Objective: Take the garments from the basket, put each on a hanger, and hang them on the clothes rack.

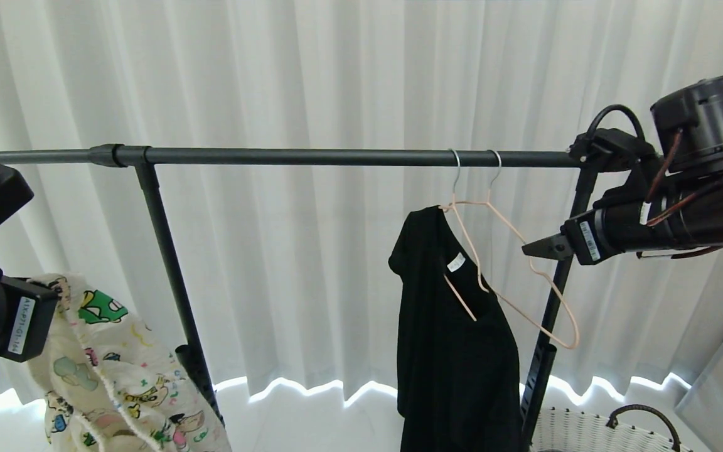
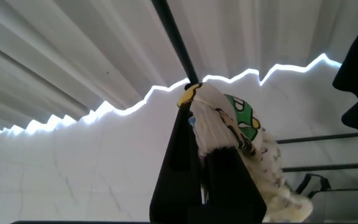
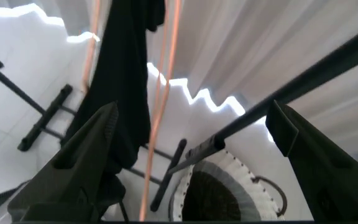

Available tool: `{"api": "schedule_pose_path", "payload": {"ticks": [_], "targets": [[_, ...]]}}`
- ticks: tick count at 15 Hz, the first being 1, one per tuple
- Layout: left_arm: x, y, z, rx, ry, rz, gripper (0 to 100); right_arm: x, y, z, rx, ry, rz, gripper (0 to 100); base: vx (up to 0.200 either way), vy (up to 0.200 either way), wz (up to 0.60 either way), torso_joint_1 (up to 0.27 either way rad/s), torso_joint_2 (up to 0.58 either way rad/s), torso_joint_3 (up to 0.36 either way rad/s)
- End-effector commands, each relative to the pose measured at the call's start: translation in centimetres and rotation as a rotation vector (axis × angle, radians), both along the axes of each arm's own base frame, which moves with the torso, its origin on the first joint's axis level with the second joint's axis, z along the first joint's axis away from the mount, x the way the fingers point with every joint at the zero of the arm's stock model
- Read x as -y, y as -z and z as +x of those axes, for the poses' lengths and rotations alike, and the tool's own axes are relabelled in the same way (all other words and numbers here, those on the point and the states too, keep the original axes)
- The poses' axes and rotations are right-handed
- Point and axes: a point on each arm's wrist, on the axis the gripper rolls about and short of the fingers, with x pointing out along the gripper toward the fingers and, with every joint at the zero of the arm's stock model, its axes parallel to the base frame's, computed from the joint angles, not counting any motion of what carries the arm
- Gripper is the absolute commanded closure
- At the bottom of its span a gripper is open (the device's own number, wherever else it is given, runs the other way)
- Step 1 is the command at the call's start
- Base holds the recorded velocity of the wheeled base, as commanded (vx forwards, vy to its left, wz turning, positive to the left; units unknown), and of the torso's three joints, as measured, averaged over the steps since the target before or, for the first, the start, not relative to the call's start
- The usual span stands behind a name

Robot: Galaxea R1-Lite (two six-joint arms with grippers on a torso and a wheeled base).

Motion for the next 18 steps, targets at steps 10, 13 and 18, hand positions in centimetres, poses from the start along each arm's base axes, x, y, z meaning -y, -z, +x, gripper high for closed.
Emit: {"api": "schedule_pose_path", "payload": {"ticks": [10,13,18], "targets": [[-0.6,1.7,-3.3,0.013,-0.052,0.036,100,-2.8,4.9,6.0,-0.169,-0.036,0.038,0,0.0,0.0,0.0,0.0,0.0,0.0],[-0.6,1.7,-3.2,0.006,-0.05,0.039,100,-3.0,5.4,6.3,-0.186,-0.045,0.048,0,0.0,0.0,0.0,0.0,0.0,0.0],[-0.6,1.7,-3.2,0.008,-0.05,0.039,100,-3.0,4.9,6.3,-0.148,-0.046,0.068,100,0.0,0.0,0.0,0.0,0.0,0.0]]}}
